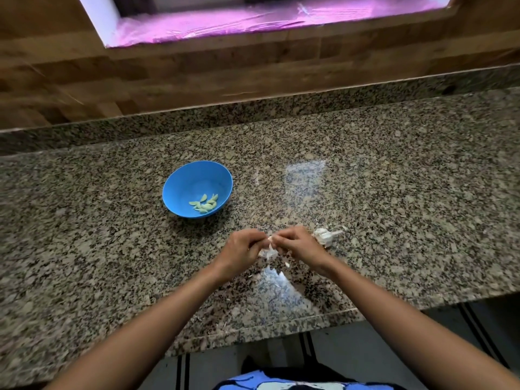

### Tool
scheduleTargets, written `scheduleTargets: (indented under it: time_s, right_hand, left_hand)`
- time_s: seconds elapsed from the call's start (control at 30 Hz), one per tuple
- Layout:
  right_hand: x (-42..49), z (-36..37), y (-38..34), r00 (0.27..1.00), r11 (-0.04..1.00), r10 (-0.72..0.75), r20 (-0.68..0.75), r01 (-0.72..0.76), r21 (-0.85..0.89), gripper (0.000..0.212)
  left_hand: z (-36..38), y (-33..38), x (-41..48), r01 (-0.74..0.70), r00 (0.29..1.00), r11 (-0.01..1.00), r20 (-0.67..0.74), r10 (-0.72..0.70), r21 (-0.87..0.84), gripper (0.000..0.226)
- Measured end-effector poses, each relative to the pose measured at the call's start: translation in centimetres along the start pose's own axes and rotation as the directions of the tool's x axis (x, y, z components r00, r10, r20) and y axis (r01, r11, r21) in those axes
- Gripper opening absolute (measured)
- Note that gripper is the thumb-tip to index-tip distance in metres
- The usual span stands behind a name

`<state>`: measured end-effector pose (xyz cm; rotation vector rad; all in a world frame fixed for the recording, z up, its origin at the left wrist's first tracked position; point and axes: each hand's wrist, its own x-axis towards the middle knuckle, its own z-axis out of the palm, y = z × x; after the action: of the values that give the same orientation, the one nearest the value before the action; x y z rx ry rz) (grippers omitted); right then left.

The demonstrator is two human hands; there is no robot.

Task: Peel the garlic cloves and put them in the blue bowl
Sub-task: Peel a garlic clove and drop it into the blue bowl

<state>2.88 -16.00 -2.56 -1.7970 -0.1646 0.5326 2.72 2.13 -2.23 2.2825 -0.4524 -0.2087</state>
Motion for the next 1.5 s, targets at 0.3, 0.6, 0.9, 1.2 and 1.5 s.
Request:
scheduleTargets:
  time_s: [0.3,0.6,0.9,1.2,1.5]
  right_hand:
    - [-0.5,1.7,0.4,0.957,0.974,0.145,-0.250,-0.094,0.206,0.020]
    - [-1.4,1.3,0.9,0.974,0.998,0.059,-0.218,-0.062,-0.005,0.019]
    - [-1.4,1.2,1.4,0.934,0.840,-0.278,-0.226,0.123,-0.528,0.018]
    - [-1.5,0.7,-0.8,0.994,0.978,0.086,-0.071,-0.070,0.195,0.022]
    - [-2.0,2.3,0.0,0.956,0.939,0.156,-0.248,-0.066,0.337,0.012]
  left_hand:
    - [1.5,-1.1,-0.6,0.252,0.961,0.968,-0.123,-0.247,0.024,0.023]
    - [1.8,0.4,-1.1,0.348,0.924,0.935,-0.196,-0.329,0.071,0.020]
    - [1.5,1.5,-0.7,0.360,0.897,0.699,0.022,-0.442,-0.618,0.015]
    - [0.3,1.2,-0.9,0.399,0.857,0.331,0.219,-0.465,-0.855,0.034]
    - [1.5,1.1,-1.0,0.386,0.805,0.118,0.272,-0.526,-0.915,0.028]
